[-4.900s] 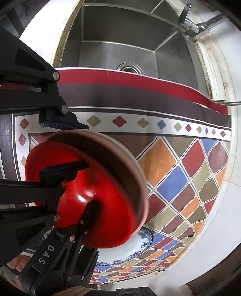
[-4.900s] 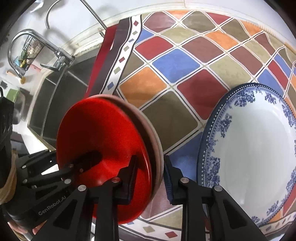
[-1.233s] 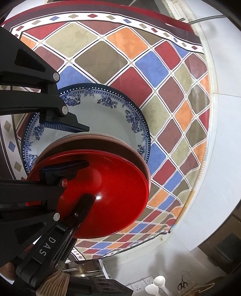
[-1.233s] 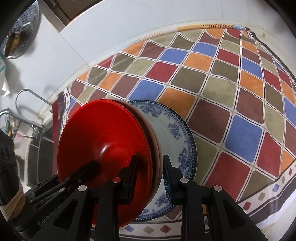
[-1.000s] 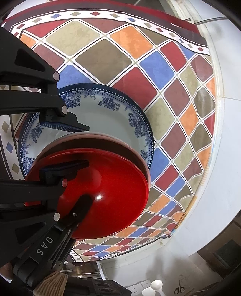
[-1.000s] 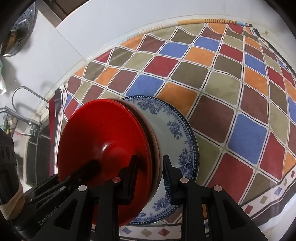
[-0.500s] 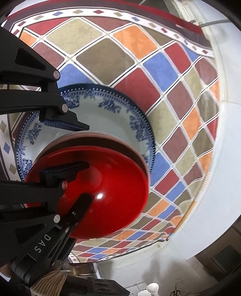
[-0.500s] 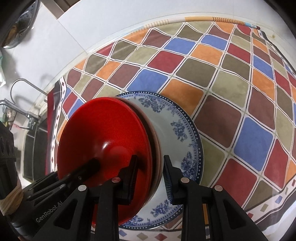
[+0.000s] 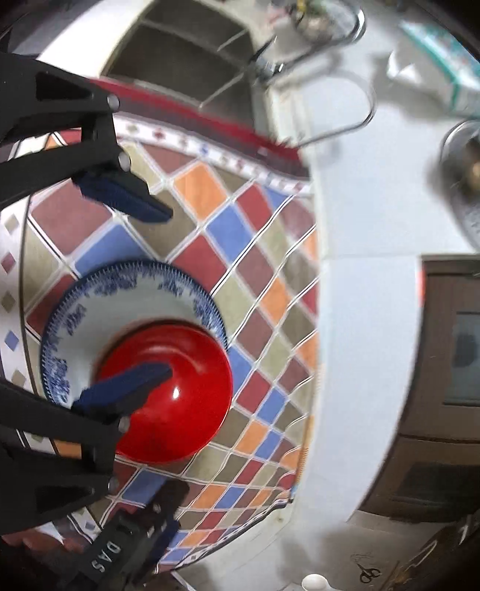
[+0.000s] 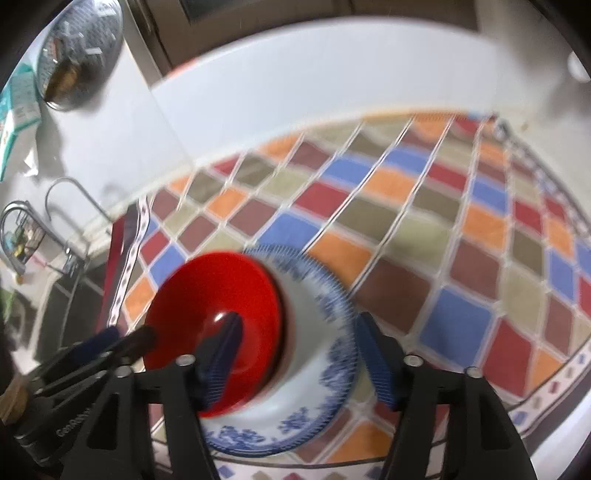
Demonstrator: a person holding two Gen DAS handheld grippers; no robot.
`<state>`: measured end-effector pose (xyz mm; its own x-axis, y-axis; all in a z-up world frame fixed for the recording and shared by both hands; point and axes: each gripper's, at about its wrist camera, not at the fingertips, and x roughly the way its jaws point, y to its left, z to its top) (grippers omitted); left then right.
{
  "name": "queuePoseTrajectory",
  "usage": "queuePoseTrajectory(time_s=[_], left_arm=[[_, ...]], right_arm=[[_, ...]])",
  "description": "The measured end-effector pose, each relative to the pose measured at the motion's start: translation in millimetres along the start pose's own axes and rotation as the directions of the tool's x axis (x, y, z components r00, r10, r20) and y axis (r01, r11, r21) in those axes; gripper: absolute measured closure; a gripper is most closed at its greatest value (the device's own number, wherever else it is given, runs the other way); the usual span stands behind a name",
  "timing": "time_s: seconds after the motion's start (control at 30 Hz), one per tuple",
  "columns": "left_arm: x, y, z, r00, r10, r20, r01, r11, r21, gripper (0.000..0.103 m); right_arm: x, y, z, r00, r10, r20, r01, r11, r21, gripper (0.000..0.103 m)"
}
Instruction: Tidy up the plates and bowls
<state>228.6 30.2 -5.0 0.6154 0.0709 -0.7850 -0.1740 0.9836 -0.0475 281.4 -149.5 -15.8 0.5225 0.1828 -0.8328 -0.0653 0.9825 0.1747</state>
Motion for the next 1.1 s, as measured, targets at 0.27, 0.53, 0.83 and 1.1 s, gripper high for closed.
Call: queuePoseTrajectory(time_s=[0.27,0.53,0.83,1.1], left_arm=[[-63,8,-42,0.991,0.063,0.117,-0.057,0.997,-0.055,0.007],[-119,13,-77,0.972,0.106,0.207,-0.103,0.994,-0.028,0.003],[-173,27,-111,0.964,0.080,0.253,-0.088,0.996,0.020,0.003],[-198,42,-137,0.960,0.067,0.272,-0.078,0.997,0.029,0.002]], right_arm=[[-64,-5,-30,0.974,-0.055,0.221,0.079,0.992,-0.101,0.015],[-120,-1,-72,0.937,-0.016,0.349,0.075,0.985,-0.157,0.011],[-168,4,-116,0.923,-0.002,0.384,0.064,0.987,-0.149,0.011],[-208,17,-156,0.918,-0.042,0.394,0.098,0.988,-0.123,0.011]])
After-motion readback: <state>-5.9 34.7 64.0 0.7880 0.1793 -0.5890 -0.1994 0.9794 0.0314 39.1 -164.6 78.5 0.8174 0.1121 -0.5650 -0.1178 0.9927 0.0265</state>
